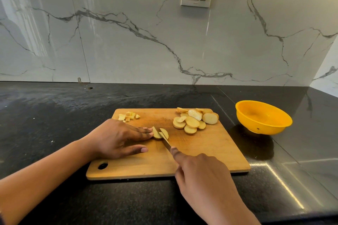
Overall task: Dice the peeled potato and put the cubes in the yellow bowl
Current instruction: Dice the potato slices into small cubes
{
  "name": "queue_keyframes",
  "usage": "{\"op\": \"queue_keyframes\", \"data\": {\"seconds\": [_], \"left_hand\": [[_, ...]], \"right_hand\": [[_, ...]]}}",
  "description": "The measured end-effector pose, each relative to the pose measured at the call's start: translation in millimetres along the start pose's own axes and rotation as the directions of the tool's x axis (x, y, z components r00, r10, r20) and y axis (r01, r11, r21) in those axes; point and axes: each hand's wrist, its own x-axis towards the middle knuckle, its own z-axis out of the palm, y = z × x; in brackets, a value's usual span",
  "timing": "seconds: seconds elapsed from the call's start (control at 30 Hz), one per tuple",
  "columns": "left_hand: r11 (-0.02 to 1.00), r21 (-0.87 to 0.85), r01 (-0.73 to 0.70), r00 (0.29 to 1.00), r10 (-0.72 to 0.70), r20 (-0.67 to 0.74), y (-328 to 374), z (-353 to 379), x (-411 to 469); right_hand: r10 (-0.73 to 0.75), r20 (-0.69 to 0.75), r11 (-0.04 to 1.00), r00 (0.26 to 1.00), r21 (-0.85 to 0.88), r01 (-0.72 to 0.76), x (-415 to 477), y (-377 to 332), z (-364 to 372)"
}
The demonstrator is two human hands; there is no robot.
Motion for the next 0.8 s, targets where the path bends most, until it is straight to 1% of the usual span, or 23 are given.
{"op": "queue_keyframes", "data": {"seconds": [0.1,0.33,0.57,0.8], "left_hand": [[1.000,-0.002,-0.015,0.999,0.015,-0.033,3,-2,-1],[0.998,0.048,-0.036,0.998,0.038,-0.048,4,-3,-1],[0.995,0.086,-0.053,0.997,0.057,-0.043,6,-4,0],[0.994,0.084,-0.066,0.997,0.069,-0.036,5,-4,1]], "right_hand": [[0.005,-0.068,1.000,0.998,0.003,-0.005,13,0,4],[0.034,-0.121,0.997,0.992,0.066,-0.026,33,-3,11],[0.022,-0.109,0.998,0.994,0.066,-0.014,29,-8,13],[-0.020,-0.053,1.000,0.998,-0.016,0.019,31,-15,13]]}}
